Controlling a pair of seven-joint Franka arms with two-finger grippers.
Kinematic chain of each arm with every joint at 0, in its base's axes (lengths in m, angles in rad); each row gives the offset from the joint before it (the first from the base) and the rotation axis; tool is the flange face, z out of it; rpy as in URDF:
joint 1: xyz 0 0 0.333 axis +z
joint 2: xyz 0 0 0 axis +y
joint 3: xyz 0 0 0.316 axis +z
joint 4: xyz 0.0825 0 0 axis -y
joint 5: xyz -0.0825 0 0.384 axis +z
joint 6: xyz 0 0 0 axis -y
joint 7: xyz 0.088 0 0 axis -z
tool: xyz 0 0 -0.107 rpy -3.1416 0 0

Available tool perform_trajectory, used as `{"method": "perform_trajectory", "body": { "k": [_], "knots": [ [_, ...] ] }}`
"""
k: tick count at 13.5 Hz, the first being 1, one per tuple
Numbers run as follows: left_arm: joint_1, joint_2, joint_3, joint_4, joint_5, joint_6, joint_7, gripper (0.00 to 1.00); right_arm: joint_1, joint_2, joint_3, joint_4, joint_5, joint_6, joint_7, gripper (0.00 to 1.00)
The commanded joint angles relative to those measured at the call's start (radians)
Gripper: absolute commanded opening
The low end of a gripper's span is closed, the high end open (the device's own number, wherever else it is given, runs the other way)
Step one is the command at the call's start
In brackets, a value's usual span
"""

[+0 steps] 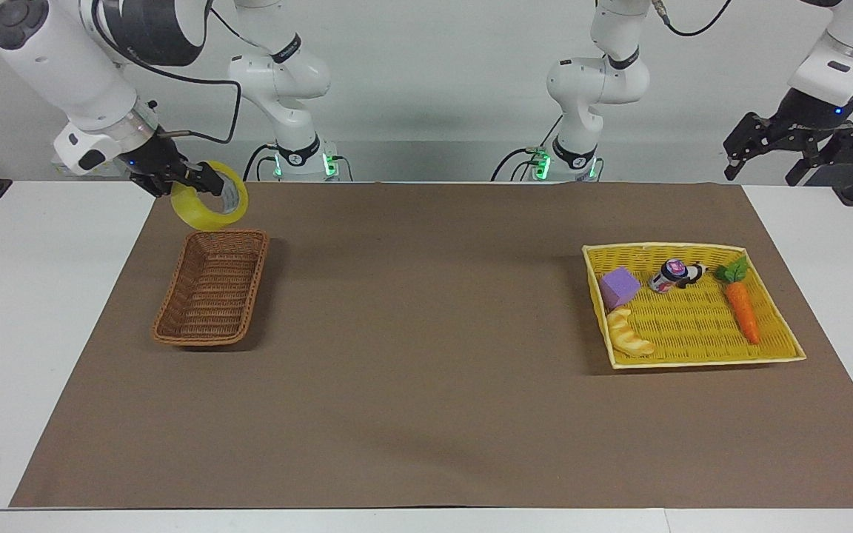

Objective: Move tape to another basket
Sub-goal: 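Carry the tape over the wicker basket and lower it with the right gripper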

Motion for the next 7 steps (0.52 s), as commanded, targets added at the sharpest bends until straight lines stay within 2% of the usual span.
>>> {"method": "perform_trajectory", "body": {
  "k": [1, 5, 7],
  "knots": [
    [-0.002, -0.023, -0.008, -0.016, 0.023, -0.011, -0.008, 1.0, -0.018, -0.034, 0.006, -0.138, -0.054, 0.114, -0.037, 0.0],
    [-0.002, -0.024, -0.008, -0.016, 0.023, -0.011, -0.01, 1.0, -0.027, -0.011, 0.006, -0.285, -0.141, 0.264, -0.043, 0.0],
    [-0.002, -0.023, -0.008, -0.016, 0.023, -0.01, -0.01, 1.0, -0.055, -0.011, 0.006, -0.353, -0.142, 0.329, -0.072, 0.0]
  ]
}}
